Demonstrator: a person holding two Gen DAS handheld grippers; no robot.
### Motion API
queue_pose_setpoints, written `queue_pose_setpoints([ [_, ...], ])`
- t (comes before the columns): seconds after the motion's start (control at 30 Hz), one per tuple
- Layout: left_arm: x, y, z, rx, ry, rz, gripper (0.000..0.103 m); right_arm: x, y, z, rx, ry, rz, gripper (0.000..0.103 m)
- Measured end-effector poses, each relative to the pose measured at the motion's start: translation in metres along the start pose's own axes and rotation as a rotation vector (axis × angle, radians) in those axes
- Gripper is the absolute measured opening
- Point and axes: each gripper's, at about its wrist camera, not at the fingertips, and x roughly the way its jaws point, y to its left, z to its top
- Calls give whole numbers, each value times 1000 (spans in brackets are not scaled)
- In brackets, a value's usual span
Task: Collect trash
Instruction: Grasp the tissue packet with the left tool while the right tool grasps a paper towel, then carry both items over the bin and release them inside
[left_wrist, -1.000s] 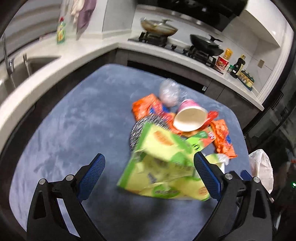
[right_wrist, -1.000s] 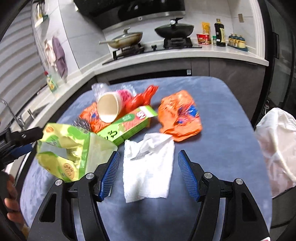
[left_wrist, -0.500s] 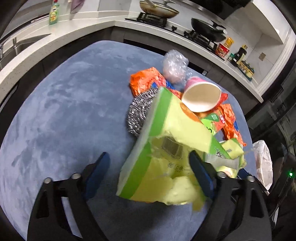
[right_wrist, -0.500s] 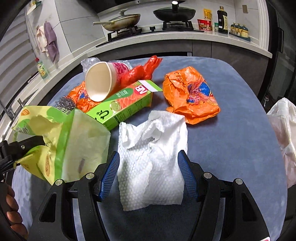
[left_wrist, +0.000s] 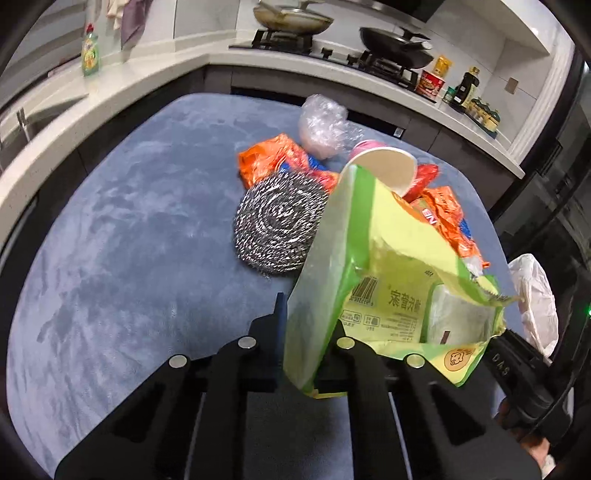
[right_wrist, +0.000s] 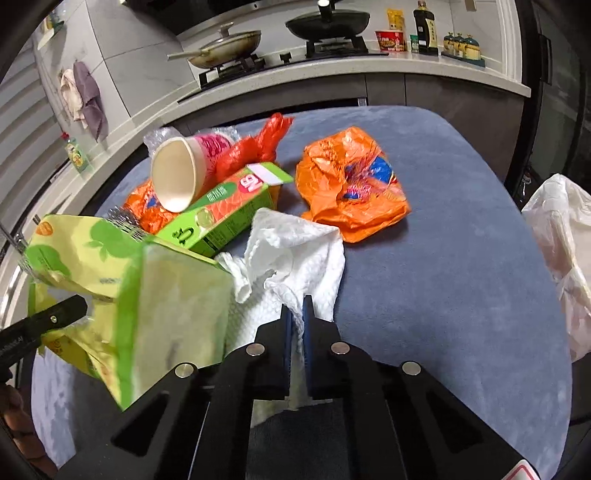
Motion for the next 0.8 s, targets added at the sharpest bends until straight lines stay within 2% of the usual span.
queue_pose_setpoints([
  [0.13, -19, -15, -1, 44, -41, 11, 9, -27, -3, 4, -2, -56, 14, 5],
  [0.37, -52, -48, 2, 110, -91, -30, 9, -88, -23, 14, 23, -193, 19, 5],
  [0.6, -70, -101, 8, 206, -137, -68, 9, -148, -63, 29, 76, -333, -22, 5],
  [0.8, -71, -163, 14, 302, -166, -125, 9, -191, -105, 35, 107, -429, -99, 5],
])
